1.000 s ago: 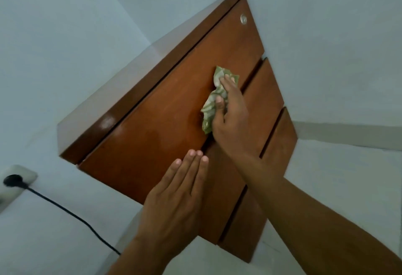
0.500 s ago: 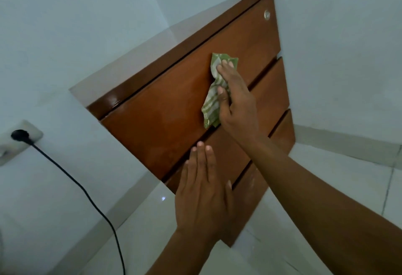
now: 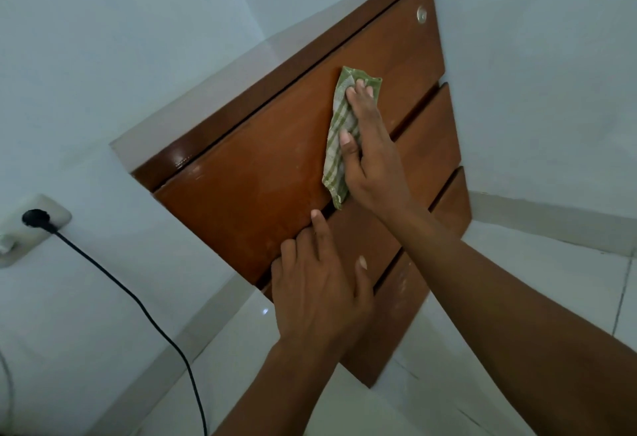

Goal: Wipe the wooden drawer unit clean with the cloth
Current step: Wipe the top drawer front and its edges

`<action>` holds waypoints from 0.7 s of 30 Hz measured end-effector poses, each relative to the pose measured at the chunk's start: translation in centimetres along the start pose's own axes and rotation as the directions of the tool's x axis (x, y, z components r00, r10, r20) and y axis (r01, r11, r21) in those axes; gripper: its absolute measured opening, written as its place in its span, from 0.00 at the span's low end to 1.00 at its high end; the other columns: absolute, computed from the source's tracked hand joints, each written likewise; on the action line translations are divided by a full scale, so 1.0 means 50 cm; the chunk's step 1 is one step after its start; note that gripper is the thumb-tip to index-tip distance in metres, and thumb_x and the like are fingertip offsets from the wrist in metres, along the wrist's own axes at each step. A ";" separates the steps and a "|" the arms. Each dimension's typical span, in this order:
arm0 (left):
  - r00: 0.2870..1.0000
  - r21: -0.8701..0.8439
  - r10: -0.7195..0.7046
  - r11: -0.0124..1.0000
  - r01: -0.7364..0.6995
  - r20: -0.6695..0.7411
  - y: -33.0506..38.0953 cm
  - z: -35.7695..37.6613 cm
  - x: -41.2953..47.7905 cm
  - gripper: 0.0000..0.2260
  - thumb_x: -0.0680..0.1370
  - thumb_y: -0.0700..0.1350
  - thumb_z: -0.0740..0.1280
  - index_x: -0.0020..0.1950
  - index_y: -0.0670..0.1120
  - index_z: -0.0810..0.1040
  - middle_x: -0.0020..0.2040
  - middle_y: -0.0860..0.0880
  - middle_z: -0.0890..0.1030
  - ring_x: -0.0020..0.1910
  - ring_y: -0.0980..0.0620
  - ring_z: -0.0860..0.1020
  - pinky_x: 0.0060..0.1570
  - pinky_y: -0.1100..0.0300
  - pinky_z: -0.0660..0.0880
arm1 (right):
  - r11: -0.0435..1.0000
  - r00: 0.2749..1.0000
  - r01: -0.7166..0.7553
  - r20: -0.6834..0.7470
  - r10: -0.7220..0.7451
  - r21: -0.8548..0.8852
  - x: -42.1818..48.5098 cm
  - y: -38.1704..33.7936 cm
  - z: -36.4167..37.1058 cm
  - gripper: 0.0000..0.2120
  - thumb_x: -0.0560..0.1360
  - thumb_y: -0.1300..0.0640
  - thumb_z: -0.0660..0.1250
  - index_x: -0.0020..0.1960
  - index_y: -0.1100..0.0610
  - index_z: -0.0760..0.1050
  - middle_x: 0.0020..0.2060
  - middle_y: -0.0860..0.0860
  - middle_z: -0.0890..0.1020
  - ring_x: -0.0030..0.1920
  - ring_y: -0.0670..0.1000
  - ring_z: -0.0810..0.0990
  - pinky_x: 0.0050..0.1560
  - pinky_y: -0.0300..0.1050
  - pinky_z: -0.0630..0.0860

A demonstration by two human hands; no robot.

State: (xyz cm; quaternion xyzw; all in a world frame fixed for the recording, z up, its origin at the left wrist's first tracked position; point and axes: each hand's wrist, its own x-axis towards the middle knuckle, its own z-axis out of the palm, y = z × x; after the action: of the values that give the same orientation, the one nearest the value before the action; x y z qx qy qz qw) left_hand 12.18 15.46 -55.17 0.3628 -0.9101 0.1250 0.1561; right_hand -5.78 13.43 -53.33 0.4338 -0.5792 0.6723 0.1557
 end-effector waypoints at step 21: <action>0.994 -0.306 0.070 0.948 -0.092 -0.081 0.002 -0.063 -0.006 0.30 0.78 0.55 0.55 0.79 0.47 0.63 0.68 0.47 0.74 0.69 0.48 0.68 0.66 0.44 0.69 | 0.994 0.992 -0.098 -0.087 0.093 -0.056 0.012 -0.024 -0.104 0.20 0.79 0.68 0.62 0.69 0.58 0.74 0.65 0.52 0.79 0.64 0.46 0.77 0.66 0.34 0.73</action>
State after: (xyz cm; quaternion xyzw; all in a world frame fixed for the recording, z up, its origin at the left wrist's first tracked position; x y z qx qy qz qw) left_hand 12.94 16.80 -52.40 0.2918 -0.9267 -0.0002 0.2369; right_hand -7.38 18.34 -51.86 0.3718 -0.6124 0.6789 0.1606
